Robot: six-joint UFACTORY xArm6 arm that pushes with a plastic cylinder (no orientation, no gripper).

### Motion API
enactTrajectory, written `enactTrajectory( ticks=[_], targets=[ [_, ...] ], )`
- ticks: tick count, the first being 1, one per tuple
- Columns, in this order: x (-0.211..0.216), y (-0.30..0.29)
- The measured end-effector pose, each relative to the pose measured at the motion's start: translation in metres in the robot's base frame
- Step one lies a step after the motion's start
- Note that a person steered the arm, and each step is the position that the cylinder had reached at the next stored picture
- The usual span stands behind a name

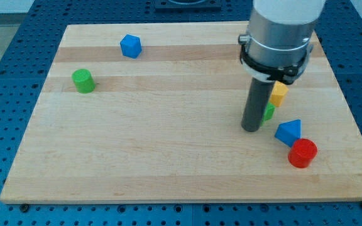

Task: Place the green star to the bottom of the yellow hexagon

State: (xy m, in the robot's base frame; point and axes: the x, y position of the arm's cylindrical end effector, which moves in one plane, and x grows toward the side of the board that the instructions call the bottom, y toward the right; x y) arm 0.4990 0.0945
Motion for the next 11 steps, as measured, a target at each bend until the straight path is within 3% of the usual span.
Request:
enactTrajectory(
  ticks=[1, 7, 10, 11],
  targets=[
    [0.001, -0.035],
    [-0.036, -0.015],
    [-0.036, 0.029],
    [-0.037, -0.015]
  ],
)
